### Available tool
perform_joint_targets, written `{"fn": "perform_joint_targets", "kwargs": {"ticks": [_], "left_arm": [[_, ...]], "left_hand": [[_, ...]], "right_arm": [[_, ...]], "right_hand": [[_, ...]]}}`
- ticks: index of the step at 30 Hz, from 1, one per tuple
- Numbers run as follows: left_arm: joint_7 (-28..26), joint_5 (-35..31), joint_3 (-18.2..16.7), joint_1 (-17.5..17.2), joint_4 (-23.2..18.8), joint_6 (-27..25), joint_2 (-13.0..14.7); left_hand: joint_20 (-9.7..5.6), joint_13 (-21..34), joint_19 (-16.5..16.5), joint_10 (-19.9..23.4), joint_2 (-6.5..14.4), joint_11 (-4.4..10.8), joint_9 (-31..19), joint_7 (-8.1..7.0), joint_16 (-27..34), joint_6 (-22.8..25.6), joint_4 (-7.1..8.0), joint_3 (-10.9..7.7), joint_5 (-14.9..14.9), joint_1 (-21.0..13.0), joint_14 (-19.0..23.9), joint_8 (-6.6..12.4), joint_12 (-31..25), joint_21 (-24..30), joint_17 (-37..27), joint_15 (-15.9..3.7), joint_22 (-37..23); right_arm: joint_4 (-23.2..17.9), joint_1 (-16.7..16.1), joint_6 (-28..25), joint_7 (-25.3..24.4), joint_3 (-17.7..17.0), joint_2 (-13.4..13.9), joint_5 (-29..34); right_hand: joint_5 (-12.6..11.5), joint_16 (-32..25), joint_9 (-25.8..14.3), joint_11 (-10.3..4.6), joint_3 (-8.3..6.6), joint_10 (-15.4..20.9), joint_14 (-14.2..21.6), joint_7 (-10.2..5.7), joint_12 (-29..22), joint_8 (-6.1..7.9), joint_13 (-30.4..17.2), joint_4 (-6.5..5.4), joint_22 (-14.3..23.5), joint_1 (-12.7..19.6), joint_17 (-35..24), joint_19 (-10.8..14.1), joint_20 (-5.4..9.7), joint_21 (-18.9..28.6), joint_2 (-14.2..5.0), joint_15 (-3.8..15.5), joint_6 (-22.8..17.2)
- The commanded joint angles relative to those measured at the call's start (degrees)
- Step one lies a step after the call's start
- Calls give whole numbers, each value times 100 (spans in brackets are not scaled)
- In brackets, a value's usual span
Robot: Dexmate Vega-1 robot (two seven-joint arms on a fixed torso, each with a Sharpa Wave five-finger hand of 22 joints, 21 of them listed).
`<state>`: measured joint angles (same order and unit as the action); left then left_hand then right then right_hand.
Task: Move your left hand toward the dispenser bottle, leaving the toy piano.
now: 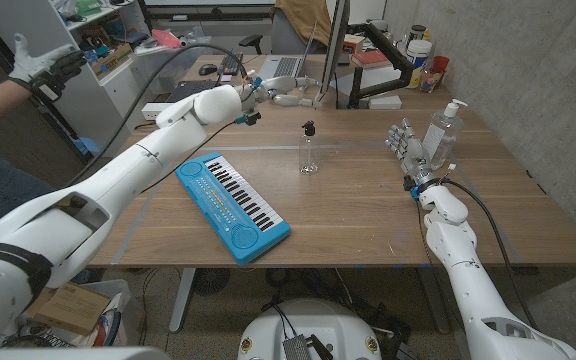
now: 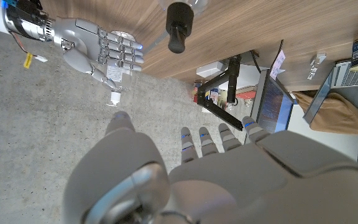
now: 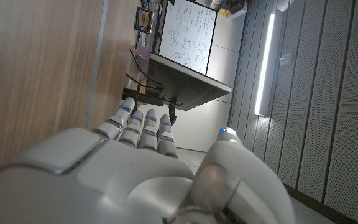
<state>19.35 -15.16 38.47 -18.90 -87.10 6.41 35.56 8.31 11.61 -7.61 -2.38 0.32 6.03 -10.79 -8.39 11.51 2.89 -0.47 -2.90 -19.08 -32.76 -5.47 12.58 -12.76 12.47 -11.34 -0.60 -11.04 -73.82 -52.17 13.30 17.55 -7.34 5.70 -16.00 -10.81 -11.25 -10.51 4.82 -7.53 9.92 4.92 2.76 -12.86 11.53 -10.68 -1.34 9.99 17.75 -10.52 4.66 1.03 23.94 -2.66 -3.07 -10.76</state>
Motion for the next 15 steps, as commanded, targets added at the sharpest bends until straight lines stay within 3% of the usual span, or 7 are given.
{"fn": "perform_joint_targets", "kwargs": {"ticks": [1,15], "left_arm": [[74,-126,90,62,13,39,-27],[135,-351,163,54,-102,51,33]], "left_hand": [[57,5,12,28,-6,10,-26,-10,31,47,11,32,18,-61,28,9,-43,22,-9,4,-21],[71,5,22,54,3,1,-26,-15,33,79,15,44,16,-66,45,6,-48,25,-11,-3,-21]], "right_arm": [[45,35,29,42,26,0,4],[84,54,12,37,35,-3,23]], "right_hand": [[-11,17,-33,28,6,32,40,8,24,-27,-17,16,28,23,-13,59,15,-23,-47,16,-36],[-12,17,-34,15,4,33,45,-1,26,-28,-17,17,30,19,-14,71,15,-50,-68,24,-39]]}}
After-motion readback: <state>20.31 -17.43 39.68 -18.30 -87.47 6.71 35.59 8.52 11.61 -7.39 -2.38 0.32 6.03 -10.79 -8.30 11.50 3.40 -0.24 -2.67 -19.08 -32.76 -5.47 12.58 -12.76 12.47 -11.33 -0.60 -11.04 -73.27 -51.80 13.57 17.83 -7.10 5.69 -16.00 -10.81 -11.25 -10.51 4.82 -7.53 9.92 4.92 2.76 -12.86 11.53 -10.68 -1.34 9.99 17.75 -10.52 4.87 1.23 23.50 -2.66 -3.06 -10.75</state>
